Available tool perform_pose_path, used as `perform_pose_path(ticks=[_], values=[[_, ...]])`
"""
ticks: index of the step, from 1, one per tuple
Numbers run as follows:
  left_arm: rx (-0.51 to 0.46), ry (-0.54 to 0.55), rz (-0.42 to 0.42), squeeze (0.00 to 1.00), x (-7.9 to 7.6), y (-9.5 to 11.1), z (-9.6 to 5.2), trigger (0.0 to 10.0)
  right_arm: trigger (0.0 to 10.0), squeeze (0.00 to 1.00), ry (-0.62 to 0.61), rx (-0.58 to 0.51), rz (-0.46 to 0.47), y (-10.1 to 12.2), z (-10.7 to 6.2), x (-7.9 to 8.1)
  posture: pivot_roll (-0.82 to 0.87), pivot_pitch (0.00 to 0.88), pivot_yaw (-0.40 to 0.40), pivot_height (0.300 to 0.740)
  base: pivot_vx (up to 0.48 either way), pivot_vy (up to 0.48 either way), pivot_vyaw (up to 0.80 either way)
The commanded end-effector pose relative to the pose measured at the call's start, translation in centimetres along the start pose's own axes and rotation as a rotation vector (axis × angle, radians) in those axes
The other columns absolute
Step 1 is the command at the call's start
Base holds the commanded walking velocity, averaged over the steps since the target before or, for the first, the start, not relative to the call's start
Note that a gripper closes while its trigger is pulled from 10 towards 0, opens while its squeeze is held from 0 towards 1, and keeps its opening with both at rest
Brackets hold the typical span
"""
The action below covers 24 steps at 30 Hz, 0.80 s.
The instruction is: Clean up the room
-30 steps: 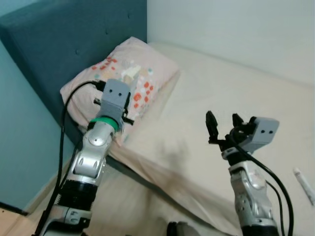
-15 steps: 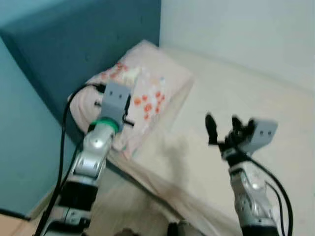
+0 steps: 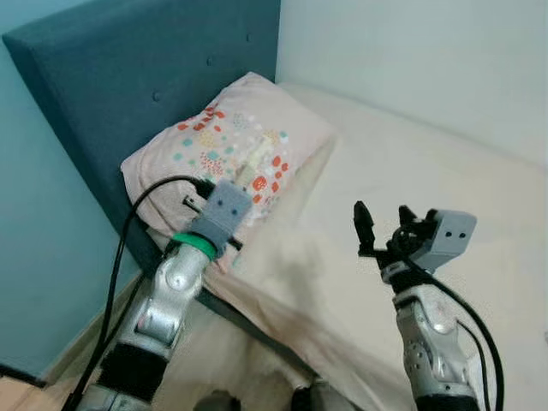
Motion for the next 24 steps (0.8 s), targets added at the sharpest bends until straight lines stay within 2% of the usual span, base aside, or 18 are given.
perform_pose_path(ticks=[1,10,14,17,20,23,24], values=[[-0.009,-0.014,0.017,0.0,-0.7,-0.3,-0.4,10.0,10.0,0.0,-0.024,0.024,0.013,-0.8,-0.5,-0.5,-0.05,0.1,0.045,0.607,0.0,0.0,0.0],[-0.057,0.031,0.051,0.0,0.0,0.4,0.1,10.0,10.0,0.0,-0.019,0.021,0.02,-0.7,-0.3,-0.3,-0.05,0.105,0.044,0.577,0.0,0.0,0.0],[-0.276,0.089,0.215,0.0,0.5,3.6,0.7,10.0,10.0,0.0,-0.021,0.024,0.032,-0.9,-0.4,-0.3,-0.05,0.11,0.042,0.547,0.0,0.0,0.0],[-0.3,0.091,0.232,0.0,0.5,4.0,0.8,10.0,10.0,0.0,-0.022,0.026,0.034,-0.9,-0.4,-0.3,-0.05,0.11,0.042,0.542,0.0,0.0,0.0],[-0.377,0.024,0.304,0.0,-0.7,4.7,0.9,10.0,10.0,0.0,-0.031,0.036,0.043,-1.2,-0.5,-0.5,-0.04,0.116,0.039,0.527,0.0,0.0,0.0],[-0.409,-0.037,0.365,0.0,-2.5,4.4,1.3,10.0,10.0,0.0,-0.037,0.039,0.052,-1.2,-0.4,-0.7,-0.04,0.121,0.035,0.517,0.0,0.0,0.0],[-0.409,-0.037,0.365,0.0,-2.5,4.4,1.3,10.0,10.0,0.0,-0.037,0.039,0.052,-1.2,-0.4,-0.7,-0.04,0.121,0.035,0.517,0.0,0.0,0.0]])
Point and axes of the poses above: a point about 5 cm out from each wrist's last joint towards the gripper, its own z axis pointing out of the wrist towards the gripper, its own y axis along the axis of the wrist's last joint, x = y × z, the point moved 4 cm from there along z, pointing out of the wrist towards the gripper, and after that the axes turned 5 degrees about -z, right-handed, at the moved point
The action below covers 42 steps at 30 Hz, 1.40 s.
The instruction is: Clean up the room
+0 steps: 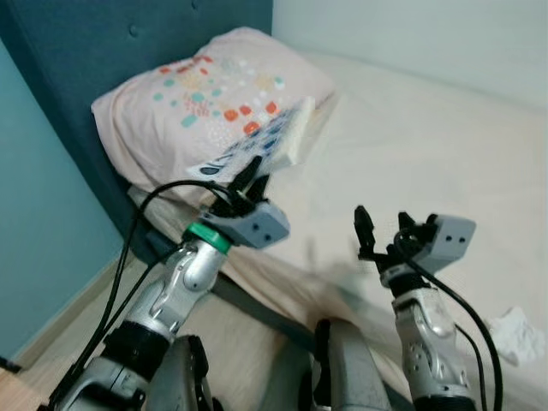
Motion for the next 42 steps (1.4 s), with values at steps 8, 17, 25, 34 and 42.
perform_pose_path(ticks=[8,17,25,34,42], values=[[-0.178,-0.183,0.193,0.0,-5.6,1.1,0.1,10.0,10.0,0.0,0.003,0.04,0.055,-0.8,-0.4,-0.2,-0.06,0.138,0.035,0.517,0.0,0.0,0.0],[-0.215,-0.096,0.399,0.0,-4.9,0.5,2.4,10.0,10.0,0.0,0.193,0.072,0.095,-1.0,-1.5,3.7,-0.08,0.192,0.037,0.517,0.0,0.0,0.0],[-0.246,-0.145,0.479,0.0,-6.0,1.1,3.8,10.0,10.0,0.0,0.167,0.07,0.132,-0.1,-2.6,4.1,-0.14,0.297,0.051,0.517,0.0,0.0,0.0],[-0.294,-0.153,0.539,0.0,-6.7,2.0,4.6,10.0,10.0,0.0,0.112,0.07,0.158,0.9,-4.4,3.3,-0.18,0.353,0.076,0.517,0.0,0.0,0.0],[-0.285,-0.154,0.651,0.0,-5.6,1.2,5.3,10.0,10.0,0.0,-0.013,0.089,0.186,1.0,-6.2,1.2,-0.2,0.371,0.091,0.517,0.0,0.0,0.0]])
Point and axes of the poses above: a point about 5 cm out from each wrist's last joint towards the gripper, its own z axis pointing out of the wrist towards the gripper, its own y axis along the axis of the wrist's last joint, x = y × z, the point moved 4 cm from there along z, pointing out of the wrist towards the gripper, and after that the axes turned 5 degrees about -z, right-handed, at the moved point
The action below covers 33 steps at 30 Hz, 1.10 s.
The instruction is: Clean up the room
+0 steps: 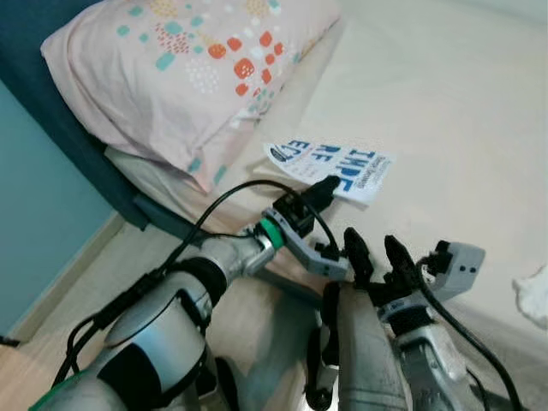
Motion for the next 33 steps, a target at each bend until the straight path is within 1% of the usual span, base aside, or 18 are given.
perform_pose_path(ticks=[1,2,4,9,10,11,14,15,16,17,20,21,22,24,30,31,32,33], values=[[0.011,0.002,0.053,0.0,0.3,-0.7,-0.1,10.0,10.0,0.0,-0.082,0.0,0.015,0.4,-1.0,-1.6,-0.2,0.371,0.091,0.517,0.0,0.0,0.0],[0.011,0.002,0.053,0.0,0.3,-0.7,-0.1,10.0,10.0,0.0,-0.082,0.0,0.015,0.4,-1.0,-1.6,-0.2,0.371,0.091,0.517,0.0,0.0,0.0],[0.028,-0.008,0.088,0.0,0.4,-1.5,-0.3,10.0,10.0,0.0,-0.092,-0.004,0.015,0.8,-1.3,-2.0,-0.21,0.383,0.086,0.517,0.0,0.0,0.0],[0.055,-0.025,0.143,0.0,0.7,-2.5,-0.4,10.0,10.0,0.0,-0.082,0.001,0.014,1.1,-1.3,-1.8,-0.21,0.386,0.079,0.517,0.0,0.0,0.0],[0.09,-0.109,0.173,0.0,-0.3,-3.2,-0.9,10.0,10.0,0.0,-0.075,0.008,0.019,1.0,-1.2,-1.5,-0.21,0.386,0.079,0.517,0.0,0.0,0.0],[0.09,-0.109,0.173,0.0,-0.3,-3.2,-0.9,10.0,10.0,0.0,-0.075,0.008,0.019,1.0,-1.2,-1.5,-0.21,0.386,0.079,0.517,0.0,0.0,0.0],[0.109,-0.238,0.164,0.0,-2.3,-3.2,-2.2,10.0,10.0,0.0,-0.072,0.013,0.024,1.0,-1.3,-1.3,-0.21,0.388,0.076,0.517,0.0,0.0,0.0],[0.109,-0.238,0.164,0.0,-2.3,-3.2,-2.2,10.0,10.0,0.0,-0.072,0.013,0.024,1.0,-1.3,-1.3,-0.21,0.388,0.076,0.517,0.0,0.0,0.0],[0.109,-0.274,0.161,0.83,-2.9,-3.0,-2.6,10.0,10.0,0.0,-0.072,0.015,0.026,1.0,-1.3,-1.2,-0.21,0.388,0.076,0.517,0.0,0.0,0.0],[0.108,-0.322,0.149,0.83,-3.7,-2.9,-3.1,10.0,10.0,0.0,-0.073,0.017,0.027,1.0,-1.3,-1.2,-0.21,0.388,0.076,0.517,0.0,0.0,0.0],[0.106,-0.35,0.143,0.83,-4.2,-2.7,-3.4,10.0,10.0,0.0,-0.074,0.018,0.028,1.0,-1.4,-1.2,-0.21,0.388,0.076,0.517,0.0,0.0,0.0],[0.115,-0.378,0.134,1.0,-4.6,-2.8,-3.8,10.0,10.0,0.0,-0.075,0.019,0.028,1.1,-1.5,-1.3,-0.23,0.391,0.072,0.517,0.0,0.0,0.0],[0.115,-0.378,0.134,1.0,-4.6,-2.8,-3.8,10.0,10.0,0.0,-0.075,0.019,0.028,1.1,-1.5,-1.3,-0.23,0.391,0.072,0.517,0.0,0.0,0.0],[0.148,-0.41,0.093,1.0,-5.1,-3.0,-4.4,10.0,10.0,0.0,-0.074,0.018,0.028,1.2,-1.3,-1.5,-0.22,0.374,0.069,0.517,0.0,0.0,0.0],[0.16,-0.415,0.077,1.0,-5.2,-3.1,-4.6,10.0,10.0,0.0,-0.073,0.018,0.028,1.3,-1.2,-1.5,-0.22,0.374,0.069,0.517,0.0,0.0,0.0],[0.209,-0.408,0.002,1.0,-5.1,-3.4,-4.7,10.0,10.0,0.0,-0.066,0.013,0.028,1.3,-0.9,-1.5,-0.19,0.35,0.069,0.517,0.0,0.0,0.0],[0.209,-0.408,0.002,1.0,-5.1,-3.4,-4.7,10.0,10.0,0.0,-0.066,0.013,0.028,1.3,-0.9,-1.5,-0.19,0.35,0.069,0.517,0.0,0.0,0.0],[0.246,-0.39,-0.073,0.0,-5.0,-3.7,-4.7,10.0,10.0,0.0,-0.06,0.009,0.03,1.3,-0.5,-1.5,-0.18,0.337,0.065,0.517,0.0,0.0,0.0]])
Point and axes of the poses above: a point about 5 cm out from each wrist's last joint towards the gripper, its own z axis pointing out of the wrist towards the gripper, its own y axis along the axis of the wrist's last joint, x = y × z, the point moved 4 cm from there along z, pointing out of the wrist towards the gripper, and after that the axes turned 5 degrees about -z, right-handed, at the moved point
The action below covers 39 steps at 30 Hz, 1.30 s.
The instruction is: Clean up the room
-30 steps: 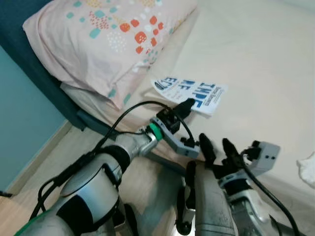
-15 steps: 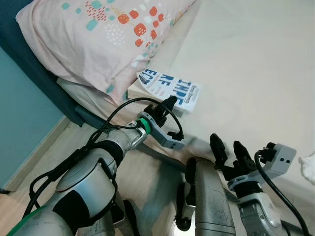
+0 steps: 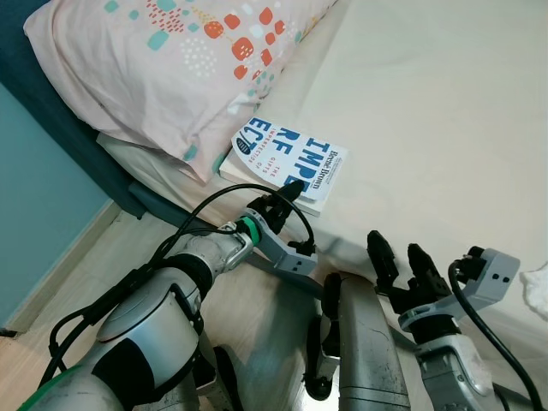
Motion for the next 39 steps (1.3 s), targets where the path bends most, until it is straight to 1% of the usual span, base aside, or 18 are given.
perform_pose_path(ticks=[1,3,6,12,13,15,16,18,19,20,21,22,23,26,28,31,35,39], values=[[0.031,-0.077,-0.079,0.0,-2.2,-0.2,-1.1,10.0,10.0,0.0,-0.02,0.029,0.003,-0.7,-0.2,-0.7,-0.18,0.337,0.065,0.517,0.0,0.0,0.0],[0.028,-0.04,-0.226,0.0,-1.6,-0.6,-1.5,10.0,10.0,0.0,-0.006,0.025,0.004,-0.7,0.3,-0.7,-0.15,0.313,0.061,0.517,0.0,0.0,0.0],[0.008,-0.022,-0.261,0.0,-1.2,-0.8,-1.8,10.0,10.0,0.0,-0.003,0.024,0.004,-0.7,0.5,-0.8,-0.14,0.31,0.059,0.517,0.0,0.0,0.0],[-0.097,-0.06,-0.349,0.0,-1.3,-1.6,-4.2,10.0,10.0,0.0,0.003,0.024,0.005,-0.6,0.9,-1.0,-0.11,0.291,0.056,0.517,0.0,0.0,0.0],[-0.084,-0.041,-0.526,0.0,-0.5,-2.3,-6.2,10.0,10.0,0.0,0.01,0.027,0.006,-0.7,1.1,-1.1,-0.09,0.286,0.052,0.517,0.0,0.0,0.0],[-0.084,-0.041,-0.526,0.0,-0.5,-2.3,-6.2,10.0,10.0,0.0,0.01,0.027,0.006,-0.7,1.1,-1.1,-0.09,0.286,0.052,0.517,0.0,0.0,0.0],[-0.027,0.031,-0.712,0.0,0.7,-2.4,-7.0,10.0,10.0,0.0,0.016,0.029,0.007,-0.8,1.2,-1.1,-0.07,0.268,0.045,0.517,0.0,0.0,0.0],[0.073,0.207,-1.184,0.0,3.6,-2.2,-8.5,10.0,10.0,0.0,0.031,0.032,0.005,-1.0,1.6,-0.9,-0.05,0.246,0.033,0.517,0.0,0.0,0.0],[0.073,0.207,-1.184,0.0,3.6,-2.2,-8.5,10.0,10.0,0.0,0.031,0.032,0.005,-1.0,1.6,-0.9,-0.05,0.246,0.033,0.517,0.0,0.0,0.0],[0.125,0.295,-1.413,0.0,4.6,-2.4,-9.1,10.0,10.0,0.0,0.046,0.034,-0.074,-1.0,2.0,-0.4,-0.03,0.234,0.03,0.517,0.0,0.0,0.0],[0.125,0.295,-1.413,0.0,4.6,-2.4,-9.1,10.0,10.0,0.0,0.046,0.034,-0.074,-1.0,2.0,-0.4,-0.03,0.234,0.03,0.517,0.0,0.0,0.0],[0.179,0.4,-1.562,0.0,5.2,-2.9,-9.5,10.0,10.0,0.0,0.072,0.016,-0.18,-0.6,2.4,0.6,-0.03,0.208,0.02,0.517,0.0,0.0,0.0],[0.205,0.5,-1.629,0.0,5.9,-3.4,-9.6,10.0,10.0,0.0,0.07,-0.034,-0.238,0.4,3.0,1.5,-0.03,0.184,0.01,0.517,0.0,0.0,0.0],[0.219,0.565,-1.662,0.0,6.3,-3.8,-9.7,10.0,10.0,0.0,0.065,-0.071,-0.268,1.1,3.4,2.1,-0.03,0.184,0.01,0.517,0.0,0.0,0.0],[0.24,0.644,-1.532,0.0,6.4,-5.1,-9.4,10.0,10.0,0.0,0.084,-0.137,-0.4,2.3,3.9,3.1,-0.04,0.129,-0.006,0.517,0.0,0.0,0.0],[0.289,0.692,-1.482,0.0,6.2,-6.7,-9.5,10.0,10.0,0.0,0.076,-0.164,-0.43,2.7,4.2,2.8,-0.05,0.104,-0.009,0.517,0.0,0.0,0.0],[0.357,0.685,-1.518,0.0,7.0,-7.5,-10.6,10.0,10.0,0.0,0.028,-0.166,-0.457,2.9,4.5,1.1,-0.04,0.075,-0.016,0.517,0.0,0.0,0.0],[0.391,0.682,-1.527,0.0,7.1,-7.6,-10.9,10.0,10.0,0.0,0.02,-0.212,-0.487,3.8,4.8,0.7,-0.04,0.061,-0.025,0.532,0.0,0.0,0.0]])
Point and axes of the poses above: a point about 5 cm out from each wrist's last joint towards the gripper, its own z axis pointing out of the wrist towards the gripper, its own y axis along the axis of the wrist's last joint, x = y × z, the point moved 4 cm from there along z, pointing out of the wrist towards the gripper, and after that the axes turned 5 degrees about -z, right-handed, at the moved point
